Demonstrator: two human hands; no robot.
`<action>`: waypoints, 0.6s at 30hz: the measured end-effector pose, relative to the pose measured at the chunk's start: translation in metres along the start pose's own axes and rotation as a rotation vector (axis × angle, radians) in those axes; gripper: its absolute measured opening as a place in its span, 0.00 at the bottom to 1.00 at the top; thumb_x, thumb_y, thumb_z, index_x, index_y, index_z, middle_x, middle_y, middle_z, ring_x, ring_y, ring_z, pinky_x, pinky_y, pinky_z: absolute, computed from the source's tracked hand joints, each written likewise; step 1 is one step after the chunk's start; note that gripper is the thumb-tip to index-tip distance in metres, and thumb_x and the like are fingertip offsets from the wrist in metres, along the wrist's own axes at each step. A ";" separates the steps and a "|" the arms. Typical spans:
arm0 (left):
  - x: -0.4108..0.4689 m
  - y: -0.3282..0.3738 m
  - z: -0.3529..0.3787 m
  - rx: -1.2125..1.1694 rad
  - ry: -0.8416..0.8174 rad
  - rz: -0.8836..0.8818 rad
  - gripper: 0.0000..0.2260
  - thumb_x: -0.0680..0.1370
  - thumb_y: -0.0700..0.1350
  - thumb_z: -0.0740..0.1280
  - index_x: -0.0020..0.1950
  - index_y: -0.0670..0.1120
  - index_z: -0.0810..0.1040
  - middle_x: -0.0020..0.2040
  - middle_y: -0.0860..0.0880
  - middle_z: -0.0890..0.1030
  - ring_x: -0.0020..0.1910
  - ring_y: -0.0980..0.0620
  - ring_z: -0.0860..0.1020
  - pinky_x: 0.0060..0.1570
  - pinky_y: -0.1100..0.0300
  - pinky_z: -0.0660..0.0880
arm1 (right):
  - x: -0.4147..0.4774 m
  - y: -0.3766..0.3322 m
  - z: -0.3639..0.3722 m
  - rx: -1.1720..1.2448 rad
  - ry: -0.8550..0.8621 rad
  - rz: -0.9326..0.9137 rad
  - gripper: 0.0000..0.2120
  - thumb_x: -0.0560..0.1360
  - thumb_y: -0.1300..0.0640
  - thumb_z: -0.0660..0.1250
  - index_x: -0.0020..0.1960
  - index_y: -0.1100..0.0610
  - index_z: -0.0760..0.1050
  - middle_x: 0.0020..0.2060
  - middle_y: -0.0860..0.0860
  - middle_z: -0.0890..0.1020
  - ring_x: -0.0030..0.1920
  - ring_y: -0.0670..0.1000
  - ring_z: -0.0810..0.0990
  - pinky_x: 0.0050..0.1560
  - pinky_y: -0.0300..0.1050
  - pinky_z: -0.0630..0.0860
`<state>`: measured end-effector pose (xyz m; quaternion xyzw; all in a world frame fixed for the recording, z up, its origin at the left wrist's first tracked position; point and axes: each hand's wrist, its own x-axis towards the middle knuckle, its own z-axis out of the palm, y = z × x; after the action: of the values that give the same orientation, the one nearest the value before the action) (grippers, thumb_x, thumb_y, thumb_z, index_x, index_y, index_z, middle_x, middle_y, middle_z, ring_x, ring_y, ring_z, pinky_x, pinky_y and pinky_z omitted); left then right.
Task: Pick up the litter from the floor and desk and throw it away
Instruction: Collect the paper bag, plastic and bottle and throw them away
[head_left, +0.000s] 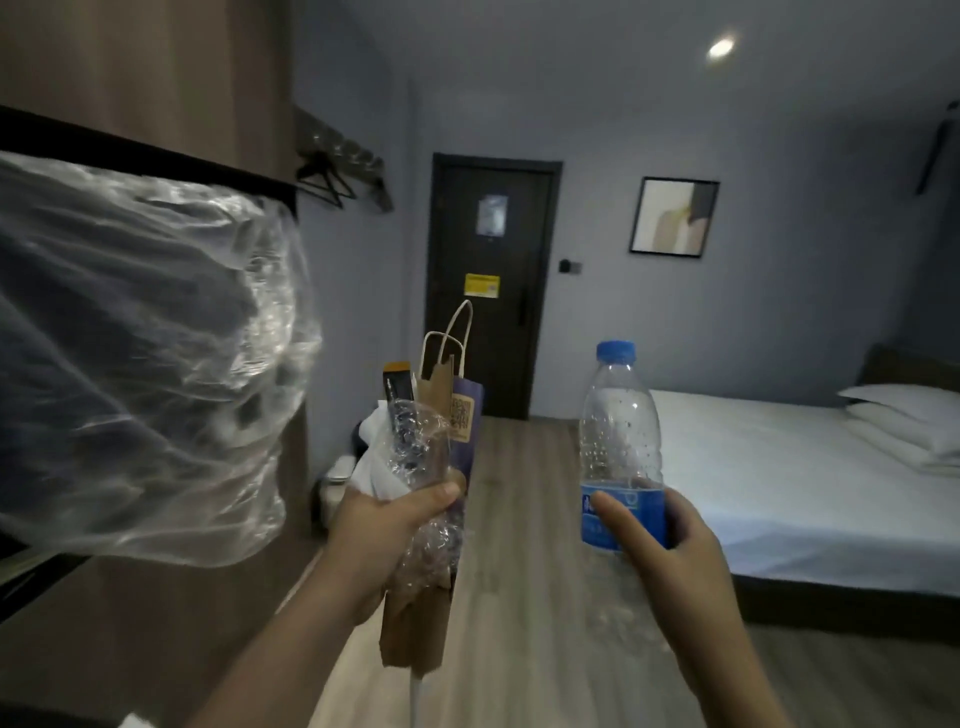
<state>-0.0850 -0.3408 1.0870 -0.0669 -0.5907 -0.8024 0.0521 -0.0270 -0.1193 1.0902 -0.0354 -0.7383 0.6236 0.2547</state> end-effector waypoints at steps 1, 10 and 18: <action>0.003 -0.006 0.024 -0.003 -0.053 -0.008 0.16 0.67 0.34 0.74 0.52 0.46 0.82 0.47 0.39 0.84 0.46 0.39 0.84 0.45 0.45 0.81 | 0.005 0.001 -0.022 -0.012 0.040 -0.004 0.24 0.57 0.34 0.71 0.48 0.45 0.76 0.40 0.47 0.84 0.41 0.47 0.83 0.43 0.46 0.81; 0.014 -0.043 0.170 0.015 -0.320 -0.050 0.16 0.70 0.37 0.74 0.56 0.47 0.80 0.48 0.43 0.85 0.48 0.43 0.84 0.49 0.45 0.80 | 0.022 0.015 -0.156 -0.076 0.305 -0.014 0.26 0.60 0.39 0.71 0.53 0.50 0.77 0.41 0.49 0.84 0.39 0.45 0.84 0.33 0.35 0.78; 0.075 -0.062 0.180 0.019 -0.324 -0.018 0.19 0.70 0.37 0.74 0.58 0.47 0.78 0.48 0.44 0.85 0.47 0.45 0.84 0.48 0.48 0.80 | 0.079 0.042 -0.141 -0.067 0.300 -0.021 0.26 0.61 0.40 0.71 0.55 0.51 0.76 0.42 0.49 0.84 0.39 0.44 0.83 0.32 0.33 0.77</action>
<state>-0.1613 -0.1504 1.0938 -0.1894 -0.5996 -0.7759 -0.0504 -0.0474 0.0465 1.0896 -0.1289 -0.7127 0.5835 0.3674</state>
